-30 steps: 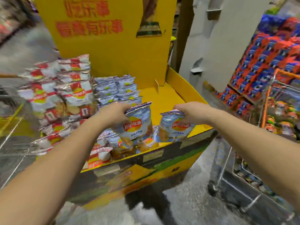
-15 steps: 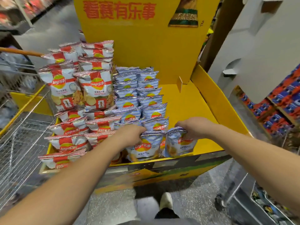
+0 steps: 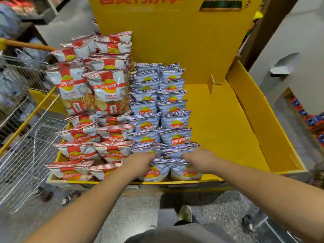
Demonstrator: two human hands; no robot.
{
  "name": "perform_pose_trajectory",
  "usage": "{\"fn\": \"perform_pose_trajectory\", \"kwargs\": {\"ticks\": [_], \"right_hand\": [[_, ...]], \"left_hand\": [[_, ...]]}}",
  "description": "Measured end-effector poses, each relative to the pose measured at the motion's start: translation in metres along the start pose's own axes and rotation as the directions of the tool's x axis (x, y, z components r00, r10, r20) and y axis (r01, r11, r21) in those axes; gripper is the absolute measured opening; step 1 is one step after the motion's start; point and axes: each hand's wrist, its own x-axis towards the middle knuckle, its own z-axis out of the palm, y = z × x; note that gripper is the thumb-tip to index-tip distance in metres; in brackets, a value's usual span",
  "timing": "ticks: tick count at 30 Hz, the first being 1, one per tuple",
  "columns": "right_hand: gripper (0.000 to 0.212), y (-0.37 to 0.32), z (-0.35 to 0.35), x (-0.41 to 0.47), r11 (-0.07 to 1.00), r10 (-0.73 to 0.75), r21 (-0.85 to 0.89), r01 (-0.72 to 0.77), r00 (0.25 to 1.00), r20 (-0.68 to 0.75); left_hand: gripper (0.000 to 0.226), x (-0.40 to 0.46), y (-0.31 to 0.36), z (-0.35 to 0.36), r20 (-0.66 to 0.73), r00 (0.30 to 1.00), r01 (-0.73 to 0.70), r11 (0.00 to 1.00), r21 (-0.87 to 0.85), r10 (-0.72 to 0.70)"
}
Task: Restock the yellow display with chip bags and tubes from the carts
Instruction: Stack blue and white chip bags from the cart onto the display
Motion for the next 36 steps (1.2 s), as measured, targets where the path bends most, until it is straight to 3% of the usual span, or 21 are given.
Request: {"fn": "perform_pose_trajectory", "kwargs": {"ticks": [4,9,12,19,23,25,28,31,36], "right_hand": [[0.055,-0.007,0.021,0.005,0.996,0.006,0.095,-0.006,1.0,-0.005],[0.039,-0.034,0.042,0.013,0.997,0.025,0.07,-0.021,0.998,-0.064],[0.027,-0.038,0.034,0.023,0.998,0.045,0.044,-0.042,0.997,-0.063],[0.054,-0.031,0.019,0.011,0.986,0.138,0.108,-0.128,0.986,-0.095],[0.062,-0.031,0.003,-0.009,0.957,0.224,0.229,-0.179,0.957,-0.183],[0.065,-0.032,-0.011,-0.027,0.894,0.336,0.385,-0.229,0.912,-0.237],[0.047,-0.032,-0.024,-0.062,0.708,0.536,0.667,-0.233,0.793,-0.291],[0.035,-0.03,-0.023,-0.11,0.52,0.694,0.835,-0.177,0.657,-0.293],[0.026,-0.025,0.007,-0.215,0.278,0.882,0.951,-0.132,0.427,-0.198]], "left_hand": [[0.054,0.0,0.0,0.02,0.002,1.0,0.026,0.999,0.03,-0.026],[0.032,0.005,-0.007,0.034,-0.002,0.999,0.053,0.999,-0.013,-0.053],[0.031,0.003,-0.01,0.036,-0.045,0.997,0.058,0.998,0.007,-0.057],[0.031,-0.007,-0.006,0.033,-0.163,0.984,0.082,0.992,0.096,-0.066],[0.048,-0.015,-0.004,0.01,-0.211,0.977,0.025,0.999,-0.044,-0.033],[0.047,-0.018,0.003,-0.011,-0.27,0.963,-0.042,0.976,-0.212,-0.017],[0.038,-0.019,0.029,-0.047,-0.348,0.937,-0.17,0.894,-0.414,0.017],[0.031,-0.016,0.079,-0.077,-0.435,0.894,-0.321,0.832,-0.452,0.108],[0.03,-0.025,0.198,-0.093,-0.463,0.829,-0.521,0.733,-0.437,0.314]]}}
